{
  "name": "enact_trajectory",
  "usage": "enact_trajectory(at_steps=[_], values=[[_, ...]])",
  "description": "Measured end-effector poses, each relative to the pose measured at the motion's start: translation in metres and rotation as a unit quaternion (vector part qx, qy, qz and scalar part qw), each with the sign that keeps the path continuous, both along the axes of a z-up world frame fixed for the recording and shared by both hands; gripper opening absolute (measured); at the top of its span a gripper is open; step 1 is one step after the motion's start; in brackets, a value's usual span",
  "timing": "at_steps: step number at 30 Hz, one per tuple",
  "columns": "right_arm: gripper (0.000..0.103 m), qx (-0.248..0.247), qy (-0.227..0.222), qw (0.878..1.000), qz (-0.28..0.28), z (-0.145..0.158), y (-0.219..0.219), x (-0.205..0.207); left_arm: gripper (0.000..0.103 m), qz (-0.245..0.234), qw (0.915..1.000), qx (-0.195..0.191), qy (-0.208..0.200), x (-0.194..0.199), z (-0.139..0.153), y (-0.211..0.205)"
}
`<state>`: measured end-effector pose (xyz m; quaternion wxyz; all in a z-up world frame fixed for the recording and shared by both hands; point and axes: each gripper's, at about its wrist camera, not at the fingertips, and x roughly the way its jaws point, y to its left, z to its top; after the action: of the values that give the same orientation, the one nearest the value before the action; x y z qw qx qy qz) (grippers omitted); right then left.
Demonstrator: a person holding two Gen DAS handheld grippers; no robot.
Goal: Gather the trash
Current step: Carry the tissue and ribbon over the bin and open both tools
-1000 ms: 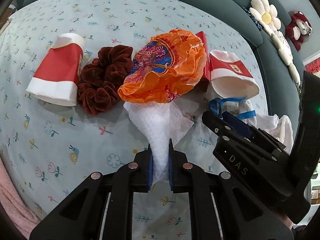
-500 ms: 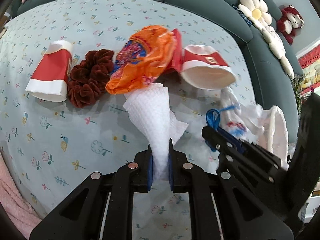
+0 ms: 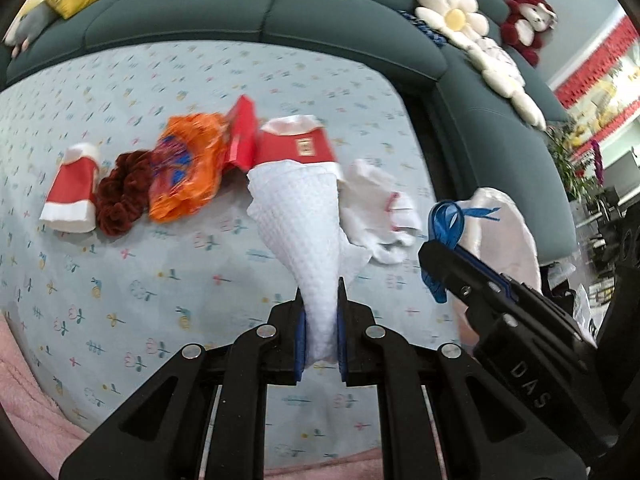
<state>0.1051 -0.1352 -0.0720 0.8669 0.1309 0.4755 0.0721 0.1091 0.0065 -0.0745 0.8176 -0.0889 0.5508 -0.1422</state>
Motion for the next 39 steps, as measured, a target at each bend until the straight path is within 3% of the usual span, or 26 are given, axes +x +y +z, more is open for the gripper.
enact_trajectory(at_steps=[15, 22, 29, 39], values=[[0.011, -0.023, -0.045, 0.995, -0.091, 0.034, -0.099, -0.042, 0.011, -0.093, 0.9943, 0.008, -0.051, -0.018, 0.039, -0.097], [0.011, -0.033, -0.04, 0.988, -0.142, 0.027, -0.151, -0.063, 0.012, -0.148, 0.9864, 0.006, -0.072, -0.024, 0.048, -0.151], [0.011, -0.031, -0.027, 0.981, -0.191, 0.012, -0.199, -0.075, 0.012, -0.196, 0.9784, -0.008, -0.065, -0.024, 0.047, -0.205], [0.011, -0.033, -0.023, 0.977, -0.21, 0.005, -0.222, -0.084, 0.014, -0.219, 0.9737, -0.013, -0.06, -0.022, 0.044, -0.241]])
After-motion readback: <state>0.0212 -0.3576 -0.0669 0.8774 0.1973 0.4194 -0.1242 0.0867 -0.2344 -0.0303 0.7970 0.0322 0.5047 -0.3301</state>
